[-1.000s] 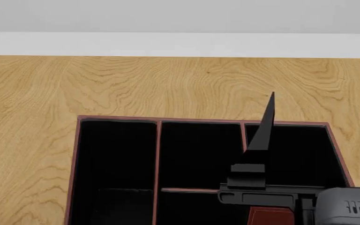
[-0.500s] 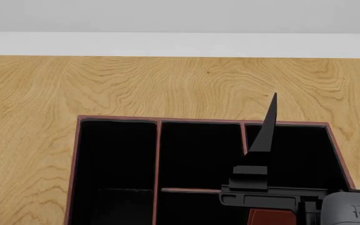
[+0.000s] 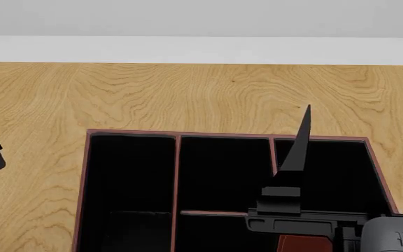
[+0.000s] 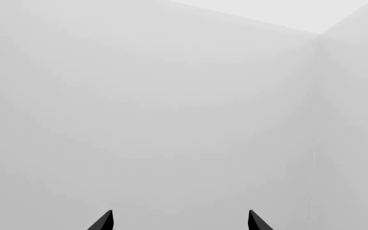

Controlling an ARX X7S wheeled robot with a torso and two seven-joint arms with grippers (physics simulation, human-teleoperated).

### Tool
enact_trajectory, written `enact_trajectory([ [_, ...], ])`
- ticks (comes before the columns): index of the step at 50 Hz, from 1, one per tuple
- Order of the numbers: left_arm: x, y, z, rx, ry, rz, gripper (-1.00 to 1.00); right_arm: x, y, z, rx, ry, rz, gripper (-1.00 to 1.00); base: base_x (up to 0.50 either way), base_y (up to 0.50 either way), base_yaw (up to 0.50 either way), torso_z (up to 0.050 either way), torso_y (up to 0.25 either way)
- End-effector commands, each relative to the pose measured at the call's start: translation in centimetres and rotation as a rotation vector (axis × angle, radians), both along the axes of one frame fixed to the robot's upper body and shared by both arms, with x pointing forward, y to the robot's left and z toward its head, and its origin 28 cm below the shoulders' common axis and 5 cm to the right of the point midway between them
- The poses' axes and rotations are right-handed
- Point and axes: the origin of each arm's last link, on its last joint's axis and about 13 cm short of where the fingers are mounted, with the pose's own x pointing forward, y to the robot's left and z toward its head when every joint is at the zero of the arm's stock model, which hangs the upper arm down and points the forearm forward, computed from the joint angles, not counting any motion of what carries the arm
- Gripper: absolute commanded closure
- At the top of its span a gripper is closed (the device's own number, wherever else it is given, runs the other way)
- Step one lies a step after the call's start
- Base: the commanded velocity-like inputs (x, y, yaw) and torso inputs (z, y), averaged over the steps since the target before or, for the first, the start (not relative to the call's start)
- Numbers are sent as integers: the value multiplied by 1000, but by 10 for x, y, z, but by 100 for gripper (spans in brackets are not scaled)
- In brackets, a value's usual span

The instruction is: Pick up the book and place it in the back compartment of the caddy.

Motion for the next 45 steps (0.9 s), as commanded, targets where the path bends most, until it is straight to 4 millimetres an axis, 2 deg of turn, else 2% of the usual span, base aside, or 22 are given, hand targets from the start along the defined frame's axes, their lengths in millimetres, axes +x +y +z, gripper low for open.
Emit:
enact_trajectory([
  [1, -2, -1, -11, -11, 24, 6, -100, -1, 0, 0, 2, 0, -1, -100, 0, 0, 0, 0, 0],
  [45, -6, -3, -68, -40, 146, 12, -100, 0, -1, -1, 14, 1, 2, -100, 0, 0, 0, 0, 0],
])
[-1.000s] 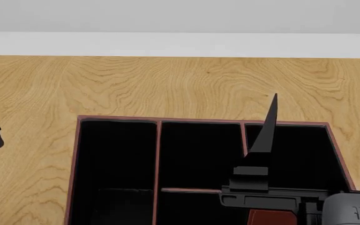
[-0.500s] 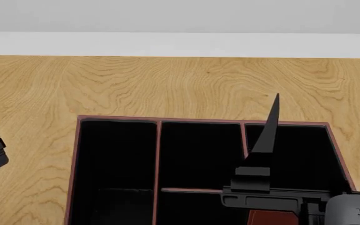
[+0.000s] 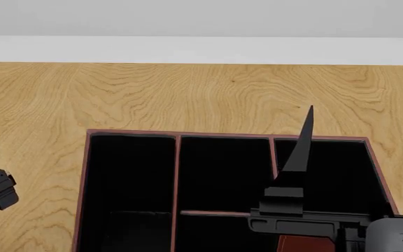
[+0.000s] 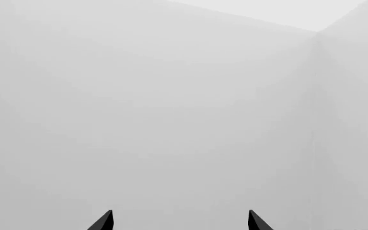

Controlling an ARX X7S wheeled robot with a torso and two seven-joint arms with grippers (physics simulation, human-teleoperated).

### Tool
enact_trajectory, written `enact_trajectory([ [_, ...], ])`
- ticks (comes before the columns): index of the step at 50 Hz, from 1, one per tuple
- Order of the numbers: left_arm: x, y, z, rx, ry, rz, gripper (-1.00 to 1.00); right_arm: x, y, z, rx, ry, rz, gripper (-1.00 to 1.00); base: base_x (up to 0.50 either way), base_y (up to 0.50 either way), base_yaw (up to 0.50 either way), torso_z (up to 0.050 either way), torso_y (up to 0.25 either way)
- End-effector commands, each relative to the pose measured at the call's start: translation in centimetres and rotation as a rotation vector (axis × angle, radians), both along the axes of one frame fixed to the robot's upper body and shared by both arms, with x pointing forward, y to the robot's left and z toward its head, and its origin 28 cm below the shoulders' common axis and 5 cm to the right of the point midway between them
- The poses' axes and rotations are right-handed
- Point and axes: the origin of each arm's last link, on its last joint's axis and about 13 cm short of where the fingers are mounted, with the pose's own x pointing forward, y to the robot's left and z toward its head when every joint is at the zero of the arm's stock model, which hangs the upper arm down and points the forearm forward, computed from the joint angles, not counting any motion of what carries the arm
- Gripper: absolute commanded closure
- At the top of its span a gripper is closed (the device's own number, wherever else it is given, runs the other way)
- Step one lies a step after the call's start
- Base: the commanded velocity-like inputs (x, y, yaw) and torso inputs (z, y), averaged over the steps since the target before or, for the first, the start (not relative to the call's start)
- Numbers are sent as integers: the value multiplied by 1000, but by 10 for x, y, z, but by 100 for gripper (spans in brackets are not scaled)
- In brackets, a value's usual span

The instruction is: Pick up the book and place it in the back compartment of the caddy.

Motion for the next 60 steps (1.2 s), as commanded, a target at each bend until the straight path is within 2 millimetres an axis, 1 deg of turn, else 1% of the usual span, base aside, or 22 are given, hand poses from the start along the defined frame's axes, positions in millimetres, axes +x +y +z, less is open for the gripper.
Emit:
enact_trajectory([
  [1, -3, 0, -17, -10, 41, 6, -100, 0, 0, 0, 2, 0, 1, -100, 0, 0, 0, 0, 0],
  [14, -6, 2, -24, -10, 61, 42, -100, 0, 0, -1, 2, 2, 2, -100, 0, 0, 0, 0, 0],
  [24, -10, -3, -33, -18, 79, 14, -100, -1, 0, 0, 2, 0, -2, -100, 0, 0, 0, 0, 0],
  [25, -10, -3, -34, -10, 81, 16, 100, -1, 0, 0, 2, 0, -2, -100, 0, 0, 0, 0, 0],
  [34, -8, -11, -34, 35, 85, -54, 100, -2, 0, 1, 5, -4, -8, -100, 0, 0, 0, 0, 0],
  [39, -6, -13, -31, 58, 70, -80, 100, -2, -1, 1, 5, -4, -9, -100, 0, 0, 0, 0, 0],
  [45, -3, -13, -23, 64, 36, -90, 100, -2, -1, 1, 7, -3, -11, -100, 0, 0, 0, 0, 0],
  [60, -5, -12, -4, 77, -21, -76, 100, -3, -1, 1, 11, -4, -12, -100, 0, 0, 0, 0, 0],
])
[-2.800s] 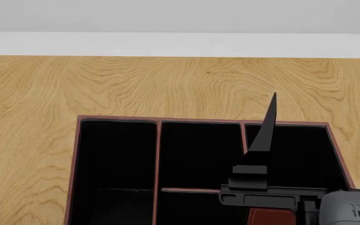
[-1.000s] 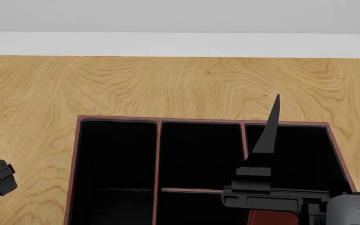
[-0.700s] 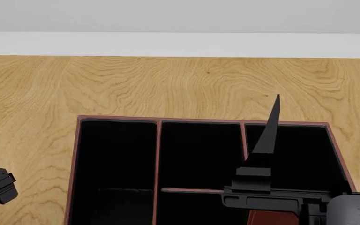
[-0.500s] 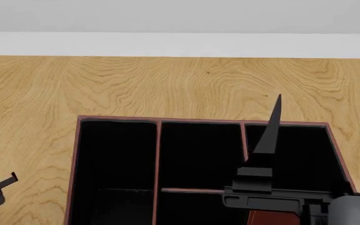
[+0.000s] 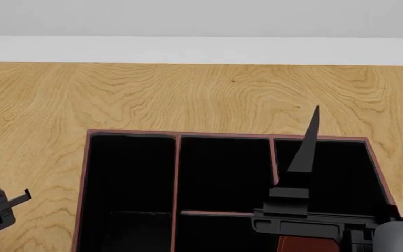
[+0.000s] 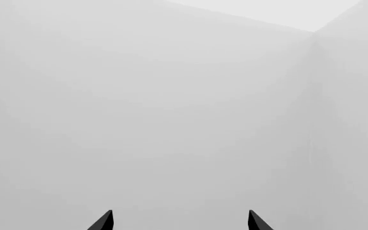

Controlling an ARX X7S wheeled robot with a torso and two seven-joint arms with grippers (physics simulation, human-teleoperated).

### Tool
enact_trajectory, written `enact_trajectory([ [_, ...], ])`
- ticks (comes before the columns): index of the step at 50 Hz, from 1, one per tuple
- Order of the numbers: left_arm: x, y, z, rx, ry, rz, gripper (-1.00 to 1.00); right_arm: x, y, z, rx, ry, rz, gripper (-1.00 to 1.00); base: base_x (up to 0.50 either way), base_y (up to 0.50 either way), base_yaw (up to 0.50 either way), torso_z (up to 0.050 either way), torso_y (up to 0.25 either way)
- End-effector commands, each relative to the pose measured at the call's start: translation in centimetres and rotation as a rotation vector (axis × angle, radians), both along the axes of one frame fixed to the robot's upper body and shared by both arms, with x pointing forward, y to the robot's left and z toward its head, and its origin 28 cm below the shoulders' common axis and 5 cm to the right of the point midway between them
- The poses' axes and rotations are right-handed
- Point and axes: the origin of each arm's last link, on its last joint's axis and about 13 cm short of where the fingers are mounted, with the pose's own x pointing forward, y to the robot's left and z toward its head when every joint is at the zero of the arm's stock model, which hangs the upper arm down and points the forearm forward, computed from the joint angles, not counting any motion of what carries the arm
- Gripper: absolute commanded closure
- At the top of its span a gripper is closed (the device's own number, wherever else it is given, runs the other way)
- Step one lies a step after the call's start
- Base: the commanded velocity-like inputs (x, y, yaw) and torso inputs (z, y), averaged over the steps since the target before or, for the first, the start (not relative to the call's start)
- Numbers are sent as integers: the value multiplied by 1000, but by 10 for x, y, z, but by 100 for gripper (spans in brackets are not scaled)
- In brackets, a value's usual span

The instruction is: Pick up the book and place it in the back compartment of the caddy.

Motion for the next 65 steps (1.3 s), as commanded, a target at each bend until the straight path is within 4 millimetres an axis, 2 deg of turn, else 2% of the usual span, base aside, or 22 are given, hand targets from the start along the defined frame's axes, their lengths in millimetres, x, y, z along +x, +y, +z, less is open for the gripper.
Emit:
enact_trajectory([
  [1, 2, 1, 18, 38, -60, 15, 100, 0, 0, 0, 3, -1, -1, -100, 0, 0, 0, 0, 0],
  [30, -3, -4, 67, 161, -188, -85, 100, -2, -1, 1, 7, -7, -3, -100, 0, 0, 0, 0, 1],
  [40, -12, -3, 101, 227, -369, -218, 100, -3, -1, 1, 5, -8, -5, -100, 0, 0, 0, 0, 2],
  [45, -16, -3, 119, 326, -422, -294, 100, -4, -1, 2, 4, -10, -5, -100, 0, 0, 0, 0, 0],
  [52, -18, 0, 138, 319, -449, -306, 100, -4, -1, 2, 3, -12, -4, -100, 0, 0, 0, 0, 1],
  [65, -20, 5, 161, 344, -517, -269, 100, -3, 0, 2, 3, -11, -4, -100, 0, 0, 0, 0, 2],
])
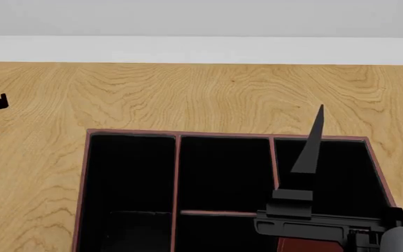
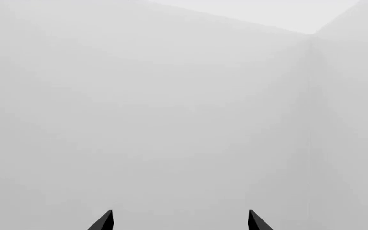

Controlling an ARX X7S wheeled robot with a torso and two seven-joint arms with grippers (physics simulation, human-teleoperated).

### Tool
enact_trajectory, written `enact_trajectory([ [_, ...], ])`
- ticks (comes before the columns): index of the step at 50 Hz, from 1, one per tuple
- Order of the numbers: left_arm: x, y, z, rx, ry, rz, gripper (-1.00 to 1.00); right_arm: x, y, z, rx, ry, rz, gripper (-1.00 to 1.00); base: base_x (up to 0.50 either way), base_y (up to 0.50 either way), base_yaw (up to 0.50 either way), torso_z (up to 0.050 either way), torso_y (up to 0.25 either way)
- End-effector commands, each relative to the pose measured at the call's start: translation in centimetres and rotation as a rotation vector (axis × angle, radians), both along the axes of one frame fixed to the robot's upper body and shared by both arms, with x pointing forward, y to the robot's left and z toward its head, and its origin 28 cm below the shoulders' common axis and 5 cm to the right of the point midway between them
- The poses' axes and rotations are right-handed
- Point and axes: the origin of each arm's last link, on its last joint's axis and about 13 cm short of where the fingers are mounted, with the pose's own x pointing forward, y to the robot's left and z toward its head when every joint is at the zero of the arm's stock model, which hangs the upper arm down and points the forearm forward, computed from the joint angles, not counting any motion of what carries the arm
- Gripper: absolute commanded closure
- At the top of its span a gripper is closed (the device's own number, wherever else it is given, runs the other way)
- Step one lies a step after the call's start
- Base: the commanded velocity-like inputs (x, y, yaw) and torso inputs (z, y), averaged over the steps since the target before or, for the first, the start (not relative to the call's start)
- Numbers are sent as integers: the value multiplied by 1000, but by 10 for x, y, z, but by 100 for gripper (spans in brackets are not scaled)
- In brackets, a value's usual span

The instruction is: Pick up the book and place it in the back compartment of the caddy.

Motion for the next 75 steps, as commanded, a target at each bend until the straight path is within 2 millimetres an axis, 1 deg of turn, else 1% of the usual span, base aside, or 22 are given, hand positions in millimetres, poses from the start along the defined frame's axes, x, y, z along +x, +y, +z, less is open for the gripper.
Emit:
enact_trajectory([
  [1, -4, 3, 29, 49, -115, 22, 100, 1, 0, 0, -1, 1, -1, -100, 0, 0, 0, 0, 0],
  [2, -5, 2, 30, 81, -166, 19, 100, 1, 0, 0, -1, 1, 0, -100, 0, 0, 0, 0, 0],
  [3, -5, 1, 29, 104, -160, -3, 100, 1, 1, 0, -1, 1, 0, -100, 0, 0, 0, 0, 10],
  [4, -8, 1, 33, 151, -113, -115, 100, 1, 1, 0, -1, 1, 0, -100, 0, 0, 0, 0, 0],
  [6, -8, 1, 36, 113, -133, -86, 100, 1, 1, 0, -1, 0, 0, -100, 0, 0, 0, 0, 0],
  [9, -10, 0, 40, 124, -98, -161, 100, 1, 1, 0, -2, 1, 0, -100, 0, 0, 0, 0, 0],
  [10, -9, 1, 44, 122, -131, -142, 100, 1, 1, 0, -2, 0, 0, -100, 0, 0, 0, 0, 0],
  [11, -9, 1, 46, 114, -113, -176, 100, 1, 1, 0, -1, 0, 0, -100, 0, 0, 0, 0, 11],
  [20, -17, 0, 63, 144, -178, -223, 100, 1, 1, 1, -1, 1, 1, -100, 0, 0, 0, 2, 1],
  [21, -17, -1, 66, 175, -187, -230, 100, 1, 1, 1, -2, 1, 0, -100, 0, 0, 0, 0, 0],
  [23, -18, -1, 71, 186, -232, -234, 100, 1, 1, 1, -1, 0, 1, -100, 0, 0, 0, 0, 5],
  [29, -24, -5, 72, 242, -262, -322, 100, 0, 1, 2, 0, -3, 0, -100, 0, 0, 0, 0, 0],
  [30, -24, -5, 73, 227, -266, -315, 100, 1, 1, 2, 0, -2, 1, -100, 0, 0, 0, 0, 10],
  [32, -24, -6, 78, 264, -290, -326, 100, 0, 1, 2, 8, -5, 9, -100, 0, 0, 0, 0, 0],
  [35, -25, -8, 77, 295, -296, -345, 100, 0, 0, 1, 9, -6, 5, -100, 0, 0, 0, 0, 0],
  [41, -29, -13, 84, 343, -284, -410, 100, 1, 0, 1, 11, -5, 4, -100, 0, 0, 0, 0, 2],
  [44, -33, -17, 87, 398, -273, -483, 100, 0, -1, 1, 11, -6, 1, -100, 0, 0, 0, 0, 4],
  [49, -35, -21, 86, 443, -240, -533, 100, -1, -2, 0, 5, -6, -7, -100, 0, 0, 0, 0, 0],
  [55, -36, -24, 90, 506, -231, -555, 100, -5, -3, 0, -1, -16, -16, -100, 0, 0, 0, 0, 2],
  [61, -38, -28, 101, 564, -227, -595, 100, -8, -6, 0, -10, -22, -30, -100, 0, 0, 0, 0, 2],
  [68, -36, -29, 115, 585, -220, -643, 100, -8, -7, 0, -22, -24, -35, -100, 0, 0, 0, 1, 1],
  [75, -38, -32, 117, 627, -186, -749, 100, -7, -8, -2, -43, -6, -71, -100, 0, 0, 0, 0, 1],
])
